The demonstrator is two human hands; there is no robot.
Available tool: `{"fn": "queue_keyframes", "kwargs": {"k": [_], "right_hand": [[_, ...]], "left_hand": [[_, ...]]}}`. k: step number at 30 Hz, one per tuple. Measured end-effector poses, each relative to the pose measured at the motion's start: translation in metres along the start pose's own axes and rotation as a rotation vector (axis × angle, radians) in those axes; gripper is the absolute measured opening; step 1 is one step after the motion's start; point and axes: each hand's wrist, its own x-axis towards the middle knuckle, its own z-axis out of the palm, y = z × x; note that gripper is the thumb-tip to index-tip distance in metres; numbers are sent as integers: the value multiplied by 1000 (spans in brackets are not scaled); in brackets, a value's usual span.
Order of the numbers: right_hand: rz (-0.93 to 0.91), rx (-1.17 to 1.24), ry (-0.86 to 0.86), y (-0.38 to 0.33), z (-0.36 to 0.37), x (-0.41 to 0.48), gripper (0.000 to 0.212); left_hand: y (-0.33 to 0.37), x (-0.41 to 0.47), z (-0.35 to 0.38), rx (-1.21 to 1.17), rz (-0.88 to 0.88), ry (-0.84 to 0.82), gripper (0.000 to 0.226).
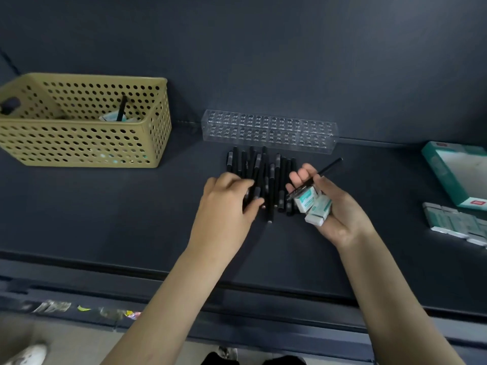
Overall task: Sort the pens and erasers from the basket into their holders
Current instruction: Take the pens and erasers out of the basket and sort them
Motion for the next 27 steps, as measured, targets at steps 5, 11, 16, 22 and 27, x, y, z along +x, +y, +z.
{"fn": "queue_keyframes", "kwargs": {"k": [5, 11, 16, 22, 27], "right_hand": [[-16, -95, -39, 0, 1, -1, 26], [5, -177, -72, -1, -2, -1, 34], [17, -179, -97, -1, -2, 0, 34], [-12, -276, -118, -4, -3, 2, 42], [-34, -249, -78, -12, -10, 6, 45]], "left_hand": [[14, 12, -1, -328, -7, -71, 20], [12, 14, 15, -339, -66, -226, 16], [9, 15, 16, -315, -31, -210, 11], [0, 10, 12, -300, -71, -126, 11], [-16, 2, 12, -132, -91, 105, 22]]}}
